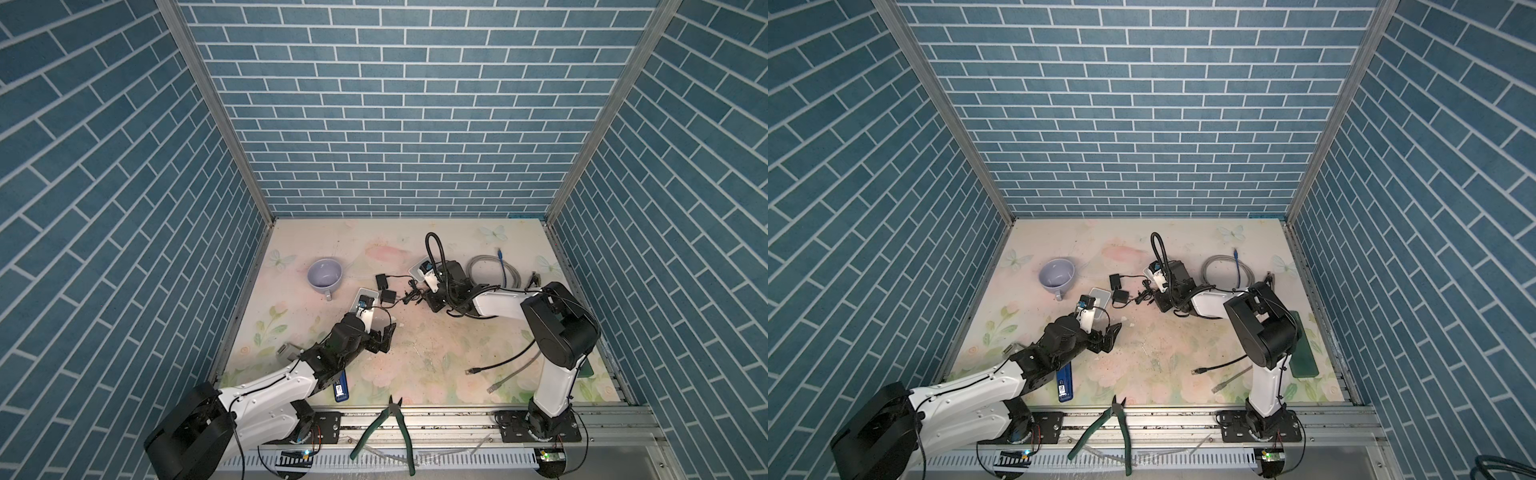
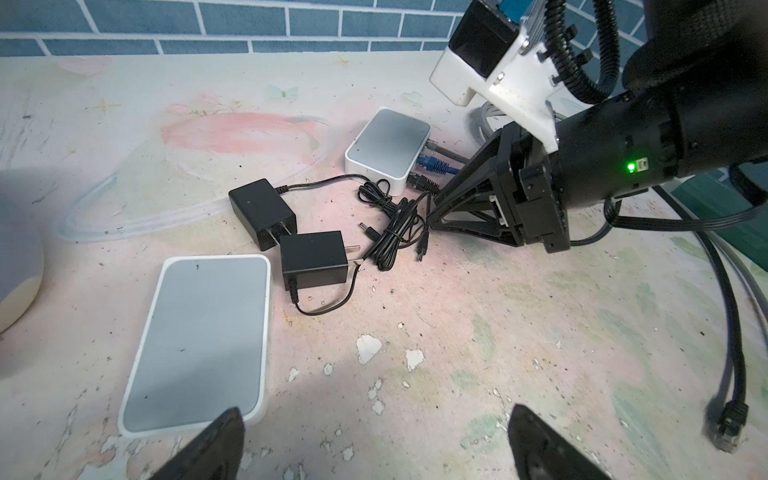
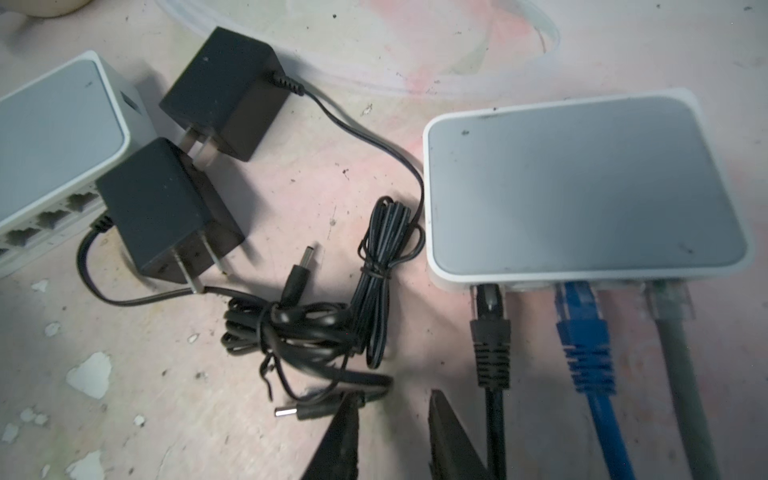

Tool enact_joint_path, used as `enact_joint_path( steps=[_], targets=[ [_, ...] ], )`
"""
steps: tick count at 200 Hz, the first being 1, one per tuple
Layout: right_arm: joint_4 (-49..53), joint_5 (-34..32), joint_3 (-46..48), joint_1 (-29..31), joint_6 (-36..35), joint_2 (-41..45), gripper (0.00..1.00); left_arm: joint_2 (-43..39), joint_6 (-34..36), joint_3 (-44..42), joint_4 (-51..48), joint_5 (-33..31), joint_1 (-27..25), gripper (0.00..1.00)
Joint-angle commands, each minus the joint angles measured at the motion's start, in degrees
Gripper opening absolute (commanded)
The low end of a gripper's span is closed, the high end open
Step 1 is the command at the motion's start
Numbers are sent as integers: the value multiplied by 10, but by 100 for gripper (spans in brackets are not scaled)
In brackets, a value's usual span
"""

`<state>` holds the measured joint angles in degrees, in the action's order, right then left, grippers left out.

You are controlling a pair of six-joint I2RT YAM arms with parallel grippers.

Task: Insert the plug into the switch port
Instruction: 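Open the right gripper and draw it back from the seated black plug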

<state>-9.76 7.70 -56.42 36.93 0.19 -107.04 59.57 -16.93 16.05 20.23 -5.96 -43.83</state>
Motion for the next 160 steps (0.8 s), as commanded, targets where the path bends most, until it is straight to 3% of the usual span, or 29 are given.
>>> enact_joint_path(
  steps=[1, 32, 97, 160],
  targets=[
    [-34, 11, -15, -2, 14, -17, 29, 5, 9, 14, -14, 2, 3, 99],
    [-43, 16, -24, -3, 14, -28, 25, 7, 11, 19, -16, 3, 3, 100],
    [-56, 17, 1, -3, 2, 1, 4, 9, 18, 45, -65, -1, 3, 99],
    [-41, 22, 36, -3, -35, 53, 0, 14, 50, 78, -111, -17, 3, 99]
  ],
)
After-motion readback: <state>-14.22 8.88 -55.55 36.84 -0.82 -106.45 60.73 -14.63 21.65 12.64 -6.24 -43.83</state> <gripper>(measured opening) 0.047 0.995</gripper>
